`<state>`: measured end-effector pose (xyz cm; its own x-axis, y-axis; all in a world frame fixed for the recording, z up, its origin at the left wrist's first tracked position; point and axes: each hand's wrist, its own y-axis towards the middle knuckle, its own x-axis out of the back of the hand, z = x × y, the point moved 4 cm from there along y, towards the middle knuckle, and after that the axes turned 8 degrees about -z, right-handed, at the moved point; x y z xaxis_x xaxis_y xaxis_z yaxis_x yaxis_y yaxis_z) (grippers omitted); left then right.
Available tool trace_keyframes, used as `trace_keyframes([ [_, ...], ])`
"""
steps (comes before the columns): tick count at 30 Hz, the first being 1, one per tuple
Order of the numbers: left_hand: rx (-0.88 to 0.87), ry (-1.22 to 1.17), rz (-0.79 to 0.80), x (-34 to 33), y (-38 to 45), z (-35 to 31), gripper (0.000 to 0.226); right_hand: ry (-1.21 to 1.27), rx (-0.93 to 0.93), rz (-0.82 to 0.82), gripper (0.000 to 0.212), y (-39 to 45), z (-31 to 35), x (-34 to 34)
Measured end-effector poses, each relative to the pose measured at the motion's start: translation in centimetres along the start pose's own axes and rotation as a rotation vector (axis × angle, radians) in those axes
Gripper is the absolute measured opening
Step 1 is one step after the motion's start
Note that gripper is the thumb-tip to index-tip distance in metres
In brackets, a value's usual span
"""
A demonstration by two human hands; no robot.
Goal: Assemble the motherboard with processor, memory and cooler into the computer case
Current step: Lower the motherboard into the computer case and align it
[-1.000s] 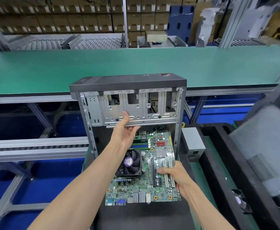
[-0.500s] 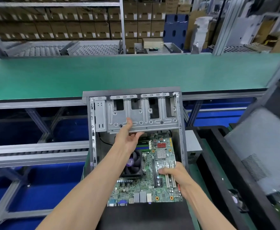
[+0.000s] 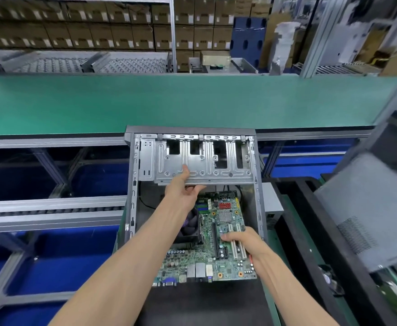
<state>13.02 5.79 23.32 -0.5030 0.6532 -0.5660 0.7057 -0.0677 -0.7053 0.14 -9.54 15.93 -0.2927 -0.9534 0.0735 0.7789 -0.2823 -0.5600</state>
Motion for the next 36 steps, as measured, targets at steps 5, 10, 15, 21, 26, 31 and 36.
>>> trace_keyframes([
  [5, -0.018, 0.003, -0.077, -0.2, 0.2, -0.5, 0.055, -0.009, -0.024, 0.016, 0.099, -0.6, 0.4, -0.4],
  [10, -0.007, -0.023, -0.063, 0.0, 0.7, -0.5, 0.061, -0.046, -0.058, 0.083, 0.035, -1.2, 0.8, -0.2],
  [15, -0.033, 0.062, -0.098, 0.9, 1.5, 0.4, 0.054, -0.127, -0.085, 0.056, 0.032, -1.7, 0.4, 0.3],
  [21, -0.071, 0.201, -0.136, 1.7, 2.2, 1.9, 0.050, -0.165, -0.124, 0.041, 0.033, -2.3, -0.1, 1.5],
  [26, -0.053, 0.217, -0.193, 2.0, 2.6, 2.1, 0.053, -0.155, -0.126, 0.022, 0.037, -1.5, 0.1, 1.9],
  [31, 0.023, 0.081, -0.246, 2.6, 3.1, 1.9, 0.054, -0.164, -0.130, 0.008, 0.029, 0.1, 0.5, 1.0],
  [36, 0.017, 0.192, -0.238, 3.5, 3.3, 0.9, 0.054, -0.217, -0.146, 0.013, 0.026, 1.7, 0.9, 0.4],
])
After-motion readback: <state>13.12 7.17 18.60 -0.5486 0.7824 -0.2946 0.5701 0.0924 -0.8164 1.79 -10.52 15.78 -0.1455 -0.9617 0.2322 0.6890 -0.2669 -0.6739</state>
